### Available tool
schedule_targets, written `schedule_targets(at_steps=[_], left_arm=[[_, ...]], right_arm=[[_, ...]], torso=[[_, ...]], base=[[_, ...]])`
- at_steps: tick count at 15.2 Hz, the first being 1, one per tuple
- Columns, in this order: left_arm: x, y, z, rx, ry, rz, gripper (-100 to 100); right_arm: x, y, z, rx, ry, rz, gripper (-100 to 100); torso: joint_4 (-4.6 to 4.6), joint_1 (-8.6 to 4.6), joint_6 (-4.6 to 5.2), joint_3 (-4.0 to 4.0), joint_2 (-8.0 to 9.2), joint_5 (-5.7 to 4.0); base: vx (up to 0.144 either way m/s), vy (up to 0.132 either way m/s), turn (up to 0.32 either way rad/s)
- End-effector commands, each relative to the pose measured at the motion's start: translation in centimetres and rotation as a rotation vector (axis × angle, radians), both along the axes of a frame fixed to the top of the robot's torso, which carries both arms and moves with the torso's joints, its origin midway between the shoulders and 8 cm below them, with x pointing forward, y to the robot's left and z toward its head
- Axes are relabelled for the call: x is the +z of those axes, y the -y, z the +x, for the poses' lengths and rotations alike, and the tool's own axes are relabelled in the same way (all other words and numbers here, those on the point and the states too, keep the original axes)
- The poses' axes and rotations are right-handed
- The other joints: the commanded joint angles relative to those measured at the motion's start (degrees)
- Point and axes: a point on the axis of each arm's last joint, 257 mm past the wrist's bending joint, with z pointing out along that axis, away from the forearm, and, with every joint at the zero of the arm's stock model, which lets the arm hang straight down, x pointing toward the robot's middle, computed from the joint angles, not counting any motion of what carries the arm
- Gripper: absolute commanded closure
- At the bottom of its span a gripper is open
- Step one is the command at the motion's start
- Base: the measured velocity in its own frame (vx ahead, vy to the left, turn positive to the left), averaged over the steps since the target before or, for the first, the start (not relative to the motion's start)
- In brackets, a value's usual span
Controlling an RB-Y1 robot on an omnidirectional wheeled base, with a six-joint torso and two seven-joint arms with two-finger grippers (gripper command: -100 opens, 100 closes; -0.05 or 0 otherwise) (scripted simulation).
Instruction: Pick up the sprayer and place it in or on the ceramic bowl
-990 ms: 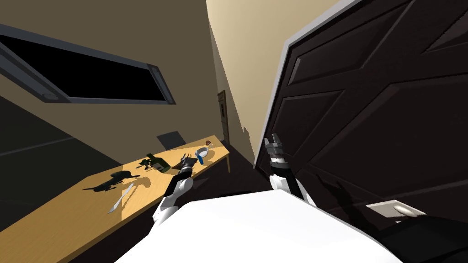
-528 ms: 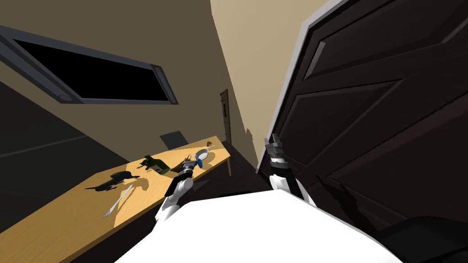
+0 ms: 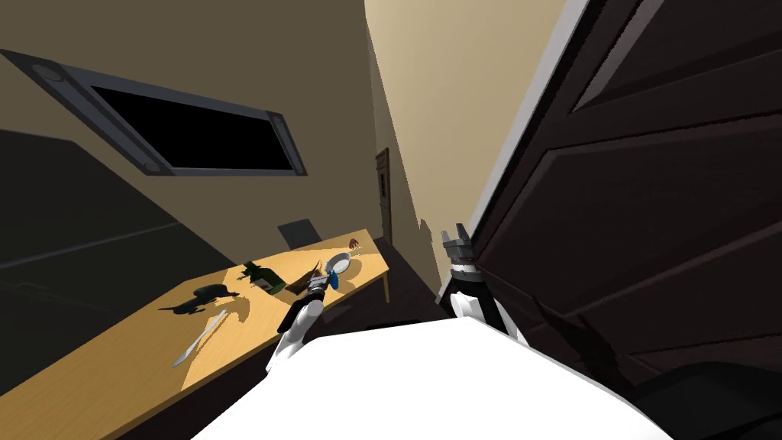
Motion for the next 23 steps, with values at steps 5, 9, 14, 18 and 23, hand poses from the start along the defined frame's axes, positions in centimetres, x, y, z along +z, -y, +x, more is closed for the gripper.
schedule_targets(at_steps=[5, 9, 14, 18, 23], left_arm=[[-5.1, 3.4, -1.6, 0.060, -0.028, -0.240, -100], [-5.6, 3.8, -1.9, 0.067, -0.028, -0.262, -100], [-5.6, 4.1, -1.8, 0.070, -0.025, -0.266, 100], [-4.8, 2.8, -1.5, 0.064, -0.020, -0.238, 100], [-1.0, -1.2, 0.2, 0.042, 0.012, -0.158, 100]], right_arm=[[0.0, 0.0, 0.0, 0.000, 0.000, 0.000, 0], [0.0, 0.0, 0.0, 0.000, 0.000, 0.000, 0], [0.0, 0.0, 0.0, 0.000, 0.000, 0.000, 0], [0.0, 0.0, 0.0, 0.000, 0.000, 0.000, 0], [0.0, 0.0, 0.0, 0.000, 0.001, 0.000, 0]], torso=[[0.06, 0.25, 0.00, 0.20, 0.37, 0.05], [0.14, 0.28, 0.02, 0.40, 0.71, 0.06], [0.17, 0.23, 0.02, 0.47, 0.83, 0.04], [0.16, 0.22, 0.01, 0.47, 0.85, 0.05], [0.33, 0.18, -0.03, 0.67, 1.10, -0.16]], base=[[0.125, 0.022, 0.140], [0.033, 0.029, 0.049], [0.022, 0.022, -0.014], [-0.003, -0.003, -0.005], [-0.071, -0.036, -0.034]])
